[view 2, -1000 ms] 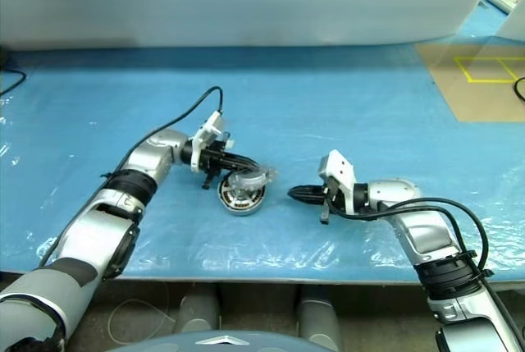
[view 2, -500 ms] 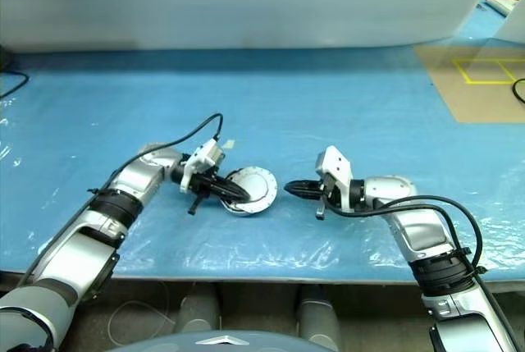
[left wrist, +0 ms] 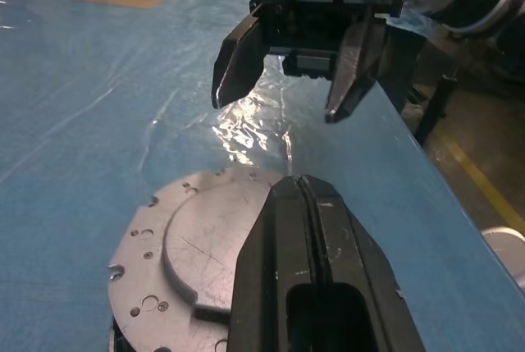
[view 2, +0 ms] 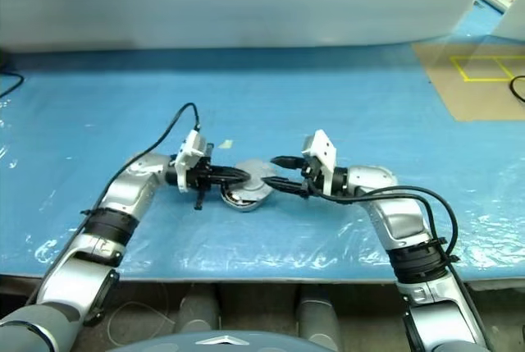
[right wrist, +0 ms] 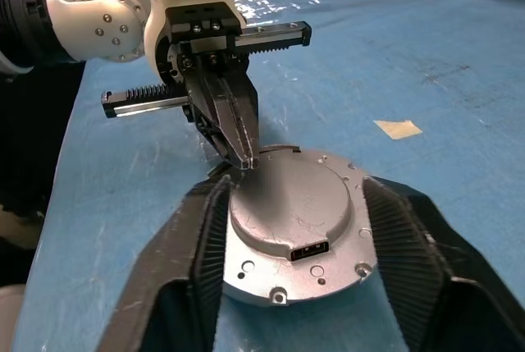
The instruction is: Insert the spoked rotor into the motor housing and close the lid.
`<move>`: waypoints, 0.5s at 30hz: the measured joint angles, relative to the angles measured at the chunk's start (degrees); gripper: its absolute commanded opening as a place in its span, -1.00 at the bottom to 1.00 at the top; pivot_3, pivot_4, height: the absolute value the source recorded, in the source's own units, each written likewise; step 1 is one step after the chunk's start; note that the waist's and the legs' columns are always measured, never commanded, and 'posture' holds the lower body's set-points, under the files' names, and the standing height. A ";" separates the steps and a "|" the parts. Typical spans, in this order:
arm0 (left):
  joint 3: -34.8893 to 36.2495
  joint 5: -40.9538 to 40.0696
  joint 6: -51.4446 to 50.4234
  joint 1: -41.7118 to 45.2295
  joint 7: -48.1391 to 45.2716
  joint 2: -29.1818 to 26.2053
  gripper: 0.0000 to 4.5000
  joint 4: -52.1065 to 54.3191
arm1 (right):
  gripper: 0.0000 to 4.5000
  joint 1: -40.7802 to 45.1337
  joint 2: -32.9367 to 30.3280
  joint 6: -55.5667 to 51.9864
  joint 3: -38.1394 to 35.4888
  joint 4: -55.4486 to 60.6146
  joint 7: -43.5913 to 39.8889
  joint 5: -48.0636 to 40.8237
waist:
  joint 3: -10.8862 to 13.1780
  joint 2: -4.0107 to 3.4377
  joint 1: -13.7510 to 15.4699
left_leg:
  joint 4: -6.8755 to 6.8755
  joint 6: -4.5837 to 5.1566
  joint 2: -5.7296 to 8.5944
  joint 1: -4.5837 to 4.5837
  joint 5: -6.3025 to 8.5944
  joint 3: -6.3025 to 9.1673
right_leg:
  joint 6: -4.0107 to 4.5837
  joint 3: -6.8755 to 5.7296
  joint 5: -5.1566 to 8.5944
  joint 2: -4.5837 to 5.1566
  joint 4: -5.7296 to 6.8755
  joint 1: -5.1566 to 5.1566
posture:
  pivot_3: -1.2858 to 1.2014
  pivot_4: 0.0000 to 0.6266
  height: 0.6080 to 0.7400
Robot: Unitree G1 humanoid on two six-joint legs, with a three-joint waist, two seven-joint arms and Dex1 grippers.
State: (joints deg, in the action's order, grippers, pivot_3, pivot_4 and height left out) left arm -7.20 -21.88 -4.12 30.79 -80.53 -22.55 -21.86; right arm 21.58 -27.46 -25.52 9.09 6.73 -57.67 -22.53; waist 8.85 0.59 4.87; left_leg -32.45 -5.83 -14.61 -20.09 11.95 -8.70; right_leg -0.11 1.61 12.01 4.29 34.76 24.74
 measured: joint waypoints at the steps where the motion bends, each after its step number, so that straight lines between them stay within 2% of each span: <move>1: 0.75 -0.43 -0.76 -1.96 1.30 -0.41 -1.00 2.88 | 0.76 0.39 0.52 0.00 0.43 -0.22 -0.04 0.01 | 0.00 0.00 -0.23 | 0.03 0.00 0.00 0.00 0.00 0.00 | 0.00 -0.01 0.00 0.00 0.00 0.02 | 0.03 -0.52 1.00; 2: 0.96 -0.57 -1.03 -2.74 1.83 -0.62 -1.00 3.98 | 0.92 0.42 0.67 0.00 0.64 -0.33 -0.08 0.01 | 0.00 0.00 -0.39 | 0.04 0.00 0.00 -0.01 0.00 0.00 | 0.00 -0.02 0.00 0.00 0.00 0.03 | 0.03 -0.52 1.00; 3: 1.60 -0.75 -1.48 -4.42 2.95 -1.08 -1.00 6.16 | 0.98 0.65 1.07 -0.05 0.97 -0.75 -0.20 0.01 | 0.00 0.00 -0.59 | 0.05 0.00 0.00 -0.01 0.00 0.00 | 0.00 -0.03 0.00 0.00 -0.01 0.07 | 0.03 -0.52 1.00; 15: 9.40 -1.62 -1.95 -18.39 16.67 -2.32 -1.00 18.29 | 0.98 5.03 3.88 -0.62 5.58 -7.33 0.20 4.01 | 0.00 0.00 -1.08 | 0.02 0.00 -0.03 0.00 0.00 -0.02 | 0.00 -0.02 0.00 -0.01 0.00 0.22 | 0.03 -0.52 1.00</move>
State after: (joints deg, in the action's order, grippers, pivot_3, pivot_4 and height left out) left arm 2.21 -23.50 -6.06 12.41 -63.86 -24.88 -3.57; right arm 26.61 -23.58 -26.15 14.67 -0.60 -57.47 -18.52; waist 8.85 0.59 3.79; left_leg -32.43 -5.83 -14.64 -20.09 11.95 -8.72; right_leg -0.11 1.59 12.01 4.28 34.76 24.96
